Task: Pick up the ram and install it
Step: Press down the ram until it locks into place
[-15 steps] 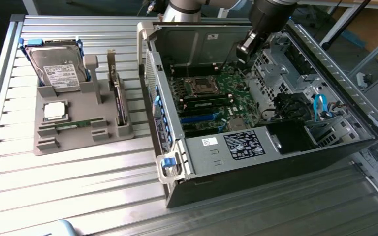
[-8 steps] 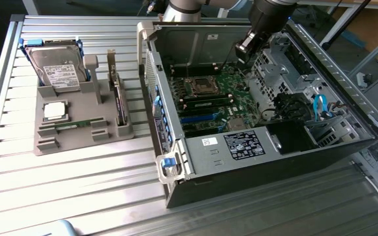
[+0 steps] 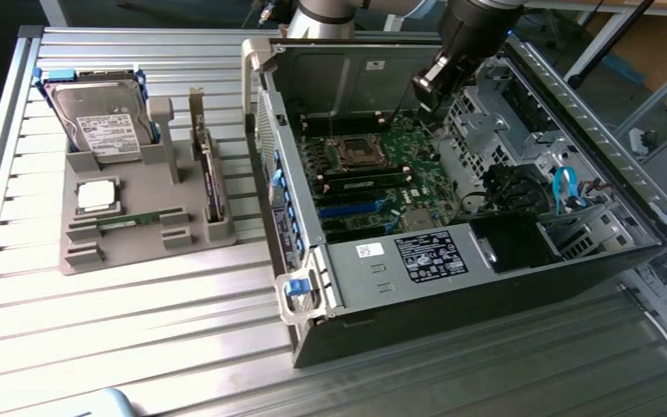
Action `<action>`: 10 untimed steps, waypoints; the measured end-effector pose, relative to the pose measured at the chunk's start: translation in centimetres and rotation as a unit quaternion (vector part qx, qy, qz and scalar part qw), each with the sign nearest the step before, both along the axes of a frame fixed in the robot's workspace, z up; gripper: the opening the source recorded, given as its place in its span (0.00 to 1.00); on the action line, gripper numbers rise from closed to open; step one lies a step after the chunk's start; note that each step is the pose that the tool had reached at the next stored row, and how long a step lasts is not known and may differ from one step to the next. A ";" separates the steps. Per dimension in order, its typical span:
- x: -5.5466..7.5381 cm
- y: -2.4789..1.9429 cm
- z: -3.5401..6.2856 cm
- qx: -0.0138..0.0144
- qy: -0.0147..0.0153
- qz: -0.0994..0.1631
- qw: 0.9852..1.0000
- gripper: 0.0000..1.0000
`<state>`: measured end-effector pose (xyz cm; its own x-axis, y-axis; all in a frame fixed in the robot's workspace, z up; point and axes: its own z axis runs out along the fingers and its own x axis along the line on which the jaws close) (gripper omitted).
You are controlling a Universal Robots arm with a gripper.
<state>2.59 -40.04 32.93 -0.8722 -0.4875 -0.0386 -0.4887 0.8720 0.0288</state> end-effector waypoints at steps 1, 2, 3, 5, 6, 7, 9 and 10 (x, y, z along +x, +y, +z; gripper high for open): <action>0.0 0.00 0.00 0.000 0.000 -0.004 1.000 0.11; 0.0 0.00 -0.01 0.000 0.000 -0.007 1.000 0.11; 0.0 0.00 0.00 0.000 0.000 -0.010 1.000 0.11; 0.0 0.00 -0.01 0.000 0.000 -0.017 1.000 0.11; 0.0 0.00 -0.01 0.000 0.000 -0.024 1.000 0.11; 0.0 0.00 -0.01 0.000 0.000 -0.027 1.000 0.11; 0.0 0.00 -0.01 0.000 0.000 -0.034 0.999 0.11; 0.0 0.00 -0.02 0.000 0.000 -0.037 0.999 0.11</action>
